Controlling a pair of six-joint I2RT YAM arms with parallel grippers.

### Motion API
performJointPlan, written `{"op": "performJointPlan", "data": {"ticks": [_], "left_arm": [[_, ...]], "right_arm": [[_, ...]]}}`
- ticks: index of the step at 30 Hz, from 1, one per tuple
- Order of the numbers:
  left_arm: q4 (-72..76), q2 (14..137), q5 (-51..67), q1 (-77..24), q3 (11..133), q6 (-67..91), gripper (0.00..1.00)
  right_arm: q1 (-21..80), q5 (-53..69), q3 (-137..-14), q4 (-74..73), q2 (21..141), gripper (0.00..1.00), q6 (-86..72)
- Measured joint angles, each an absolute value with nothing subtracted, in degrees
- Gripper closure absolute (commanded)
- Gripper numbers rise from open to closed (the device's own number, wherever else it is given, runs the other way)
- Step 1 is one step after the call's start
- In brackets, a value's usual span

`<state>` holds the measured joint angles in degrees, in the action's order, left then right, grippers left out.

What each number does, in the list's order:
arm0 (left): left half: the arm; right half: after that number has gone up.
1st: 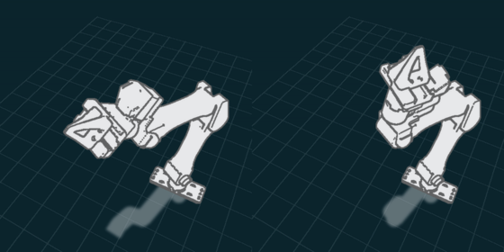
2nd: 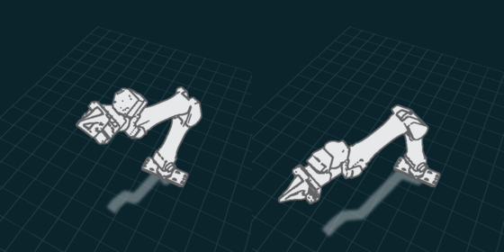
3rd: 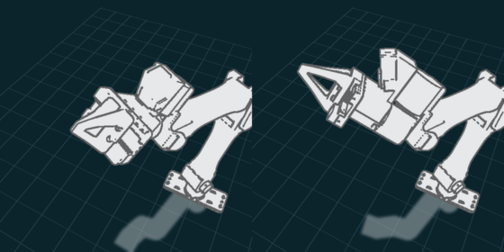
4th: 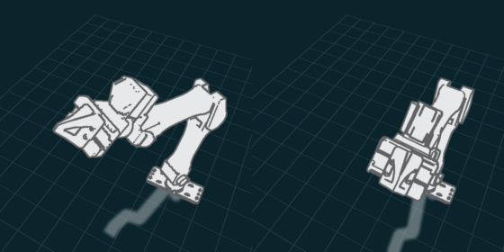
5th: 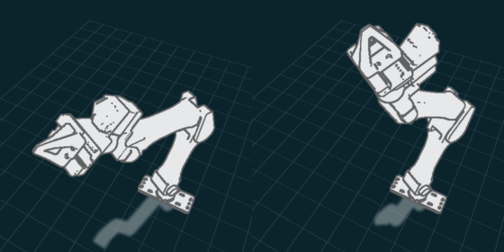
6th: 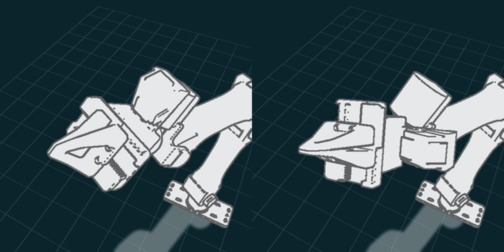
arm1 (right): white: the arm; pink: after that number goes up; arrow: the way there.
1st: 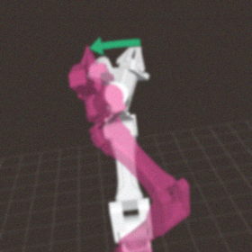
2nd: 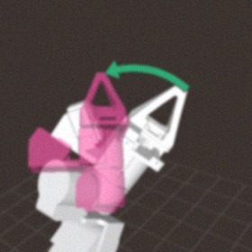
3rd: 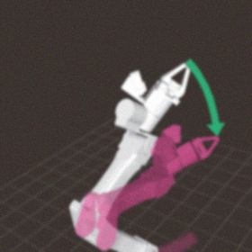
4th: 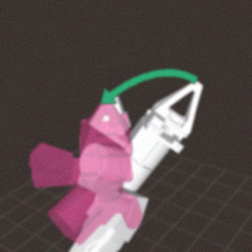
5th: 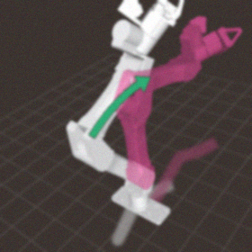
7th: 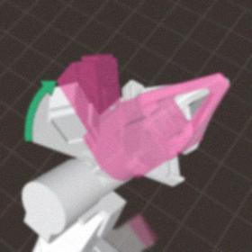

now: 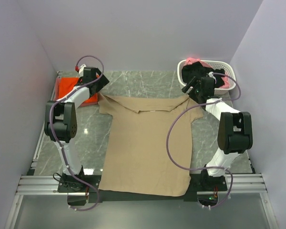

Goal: Fold and stack the t-shirts
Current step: Flatten the tshirt out

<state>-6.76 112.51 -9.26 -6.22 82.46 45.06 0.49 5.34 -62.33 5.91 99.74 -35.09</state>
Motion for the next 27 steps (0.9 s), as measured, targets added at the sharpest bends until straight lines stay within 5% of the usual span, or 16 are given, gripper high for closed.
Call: {"op": "performJointPlan", "data": {"ticks": [10, 19, 27], "left_arm": [[-12.03, 100.40, -11.07, -13.82, 77.56, 44.18, 0.01], [-12.51, 68.58, -10.20, -30.13, 49.41, 51.37, 0.01], [-13.30, 66.59, -3.25, -39.62, 30.28, 60.01, 0.01]], "right_arm": [[3.75, 3.53, -57.58, 0.27, 85.86, 0.11, -33.69], [15.18, 2.83, -51.07, -7.29, 82.91, 0.12, -32.40], [15.62, 2.37, -43.48, -11.38, 83.94, 0.13, -35.18]]}}
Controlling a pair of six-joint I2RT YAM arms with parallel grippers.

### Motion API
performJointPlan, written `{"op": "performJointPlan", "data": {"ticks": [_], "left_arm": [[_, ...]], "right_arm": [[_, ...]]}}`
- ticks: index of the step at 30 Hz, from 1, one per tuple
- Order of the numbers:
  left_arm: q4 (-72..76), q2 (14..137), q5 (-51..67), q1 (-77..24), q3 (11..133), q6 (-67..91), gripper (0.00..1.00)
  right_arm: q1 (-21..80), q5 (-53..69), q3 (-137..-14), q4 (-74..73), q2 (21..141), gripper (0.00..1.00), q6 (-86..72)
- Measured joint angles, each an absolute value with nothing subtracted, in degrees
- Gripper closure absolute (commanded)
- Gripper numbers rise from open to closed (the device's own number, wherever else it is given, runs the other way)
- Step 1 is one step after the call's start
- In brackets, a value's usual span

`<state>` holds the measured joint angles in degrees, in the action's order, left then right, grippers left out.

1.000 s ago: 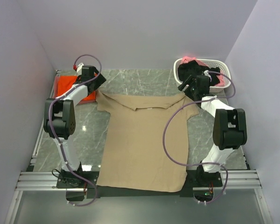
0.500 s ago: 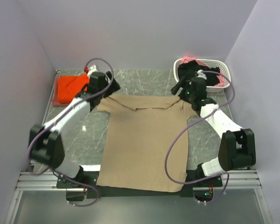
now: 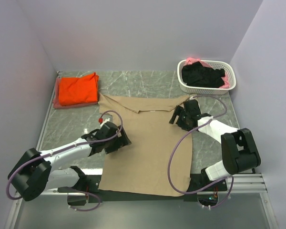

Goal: Fold and stack the t-shirts
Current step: Flatten the tshirt out

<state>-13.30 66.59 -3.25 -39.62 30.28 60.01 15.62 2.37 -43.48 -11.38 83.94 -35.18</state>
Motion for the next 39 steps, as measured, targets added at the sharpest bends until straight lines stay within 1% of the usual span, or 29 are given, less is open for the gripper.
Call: {"op": "performJointPlan", "data": {"ticks": [2, 8, 11, 14, 17, 19, 22, 26, 29, 32, 36, 39], "left_arm": [[-13.26, 67.88, -2.79, -40.21, 28.29, 62.19, 0.01], [-14.09, 71.29, -6.09, -39.35, 31.11, 66.08, 0.01], [-13.41, 74.54, -5.34, -34.89, 33.08, 66.70, 0.01], [-12.75, 79.68, -4.75, -29.65, 36.71, 66.13, 0.01], [-14.04, 86.96, -6.07, -25.71, 44.60, 64.01, 0.01], [-17.28, 93.69, -7.75, -23.66, 52.27, 61.76, 0.01], [-21.50, 105.32, -11.07, -21.93, 67.02, 57.95, 0.01], [-25.45, 118.45, -14.06, -21.32, 85.38, 52.53, 0.01], [-25.63, 124.44, -13.39, -21.30, 94.21, 48.05, 0.01], [-23.40, 127.72, -9.50, -21.41, 98.94, 43.62, 0.01], [-18.57, 130.19, -4.25, -22.35, 101.62, 38.87, 0.01], [-18.72, 134.98, -0.19, -23.40, 109.34, 36.86, 0.01]], "right_arm": [[15.79, 2.52, -42.22, -11.55, 84.18, 0.13, -35.75], [17.89, 2.52, -39.31, -9.13, 83.59, 0.14, -37.76], [20.27, 2.66, -36.34, -6.52, 81.28, 0.14, -39.57], [25.28, 3.33, -33.15, -3.75, 78.81, 0.14, -41.87], [32.05, 4.27, -31.73, -0.60, 78.46, 0.15, -44.60], [38.65, 4.64, -31.40, 1.72, 79.13, 0.16, -47.13], [47.86, 6.24, -32.80, 4.34, 82.04, 0.17, -49.45], [55.24, 7.88, -36.73, 5.39, 86.46, 0.17, -50.59], [56.90, 9.47, -36.88, 5.61, 86.56, 0.17, -50.81], [56.84, 9.45, -36.88, 5.48, 85.08, 0.17, -50.59], [56.66, 7.18, -36.88, 4.40, 79.02, 0.14, -48.71], [56.21, 3.01, -37.15, 2.70, 73.47, 0.12, -47.83]]}}
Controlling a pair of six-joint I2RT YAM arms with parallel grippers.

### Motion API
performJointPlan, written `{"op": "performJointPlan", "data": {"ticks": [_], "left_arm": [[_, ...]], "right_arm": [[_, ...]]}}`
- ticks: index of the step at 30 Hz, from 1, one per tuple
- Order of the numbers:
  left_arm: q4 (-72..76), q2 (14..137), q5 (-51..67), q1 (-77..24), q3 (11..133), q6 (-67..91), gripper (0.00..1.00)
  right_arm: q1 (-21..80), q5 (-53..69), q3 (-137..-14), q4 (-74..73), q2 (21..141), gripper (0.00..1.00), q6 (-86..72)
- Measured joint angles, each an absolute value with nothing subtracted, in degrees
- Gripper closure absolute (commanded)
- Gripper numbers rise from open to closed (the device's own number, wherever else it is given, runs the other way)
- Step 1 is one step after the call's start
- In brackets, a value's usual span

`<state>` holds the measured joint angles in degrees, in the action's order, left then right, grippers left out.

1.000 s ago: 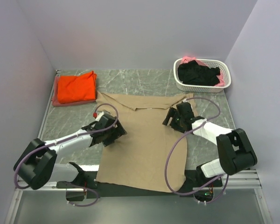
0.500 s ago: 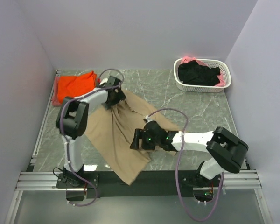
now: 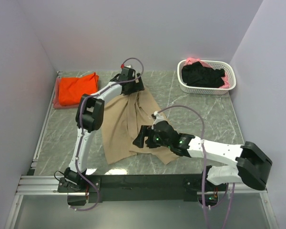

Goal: Fold and stack the t-shirts
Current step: Flatten the tshirt out

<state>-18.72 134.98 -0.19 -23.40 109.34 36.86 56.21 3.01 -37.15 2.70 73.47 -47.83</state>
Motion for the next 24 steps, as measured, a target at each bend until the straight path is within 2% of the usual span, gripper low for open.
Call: {"op": "performJointPlan", "data": {"ticks": [3, 7, 10, 14, 19, 21, 24], "left_arm": [[-18.70, 138.15, 2.46, -24.64, 114.83, 35.48, 0.01], [-18.28, 133.64, 1.48, -27.05, 109.65, 33.74, 0.01], [-18.85, 122.74, -0.56, -28.88, 98.59, 33.74, 0.01], [-17.47, 102.37, -5.17, -30.55, 82.94, 35.94, 0.01], [-15.81, 77.41, -10.28, -31.97, 61.60, 42.96, 0.01], [-14.94, 72.40, -10.59, -33.06, 53.89, 46.33, 0.01], [-15.86, 71.16, -10.41, -34.52, 43.72, 50.57, 0.01]], "right_arm": [[54.26, -1.39, -36.71, 0.75, 69.21, 0.12, -48.01], [48.71, -3.88, -33.85, -1.54, 64.95, 0.11, -48.18], [43.70, -5.13, -32.36, -4.34, 63.40, 0.11, -47.92], [39.29, -6.74, -32.53, -7.40, 64.10, 0.10, -46.13], [36.21, -6.26, -35.77, -8.99, 71.40, 0.11, -43.53], [35.35, -5.74, -38.41, -9.54, 75.81, 0.11, -42.52], [34.65, -4.95, -42.76, -10.15, 82.39, 0.12, -41.32]]}}
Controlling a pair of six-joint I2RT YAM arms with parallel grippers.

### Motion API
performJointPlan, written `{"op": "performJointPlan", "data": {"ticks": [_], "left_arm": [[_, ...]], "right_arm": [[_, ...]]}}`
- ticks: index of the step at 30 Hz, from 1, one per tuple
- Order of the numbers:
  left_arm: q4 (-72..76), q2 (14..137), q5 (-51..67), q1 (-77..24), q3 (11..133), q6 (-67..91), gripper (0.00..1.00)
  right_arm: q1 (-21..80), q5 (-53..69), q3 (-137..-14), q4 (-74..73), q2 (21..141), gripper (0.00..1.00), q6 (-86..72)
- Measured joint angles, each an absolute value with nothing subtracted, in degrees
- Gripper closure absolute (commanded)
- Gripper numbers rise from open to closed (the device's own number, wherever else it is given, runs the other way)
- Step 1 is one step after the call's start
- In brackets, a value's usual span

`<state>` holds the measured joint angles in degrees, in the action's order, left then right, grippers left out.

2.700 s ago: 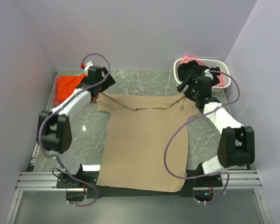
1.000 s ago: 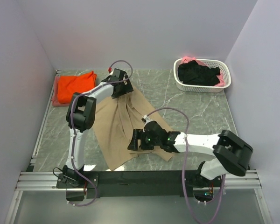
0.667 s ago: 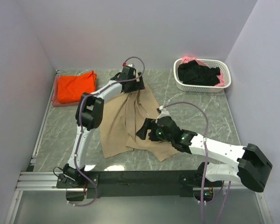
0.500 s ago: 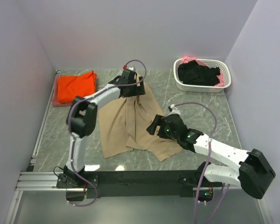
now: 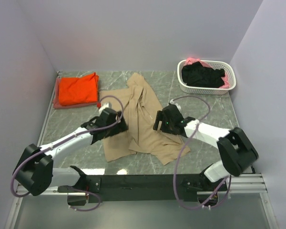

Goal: Fold and stack the t-shirts
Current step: Flatten the tshirt out

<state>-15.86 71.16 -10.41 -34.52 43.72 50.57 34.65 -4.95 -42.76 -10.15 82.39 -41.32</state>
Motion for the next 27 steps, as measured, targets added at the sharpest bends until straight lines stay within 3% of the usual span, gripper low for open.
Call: {"op": "performJointPlan", "data": {"ticks": [4, 10, 27], "left_arm": [[-21.06, 73.21, -11.29, -34.74, 37.47, 54.33, 0.01], [-21.23, 77.06, -13.30, -34.54, 37.65, 56.99, 0.01], [-21.28, 97.38, -17.28, -20.93, 56.90, 53.12, 0.01]], "right_arm": [[33.95, -4.12, -47.29, -10.37, 89.67, 0.14, -40.58], [32.93, -3.20, -48.90, -9.63, 92.92, 0.13, -40.82], [22.94, -4.12, -48.34, -8.62, 92.49, 0.13, -44.51]]}}
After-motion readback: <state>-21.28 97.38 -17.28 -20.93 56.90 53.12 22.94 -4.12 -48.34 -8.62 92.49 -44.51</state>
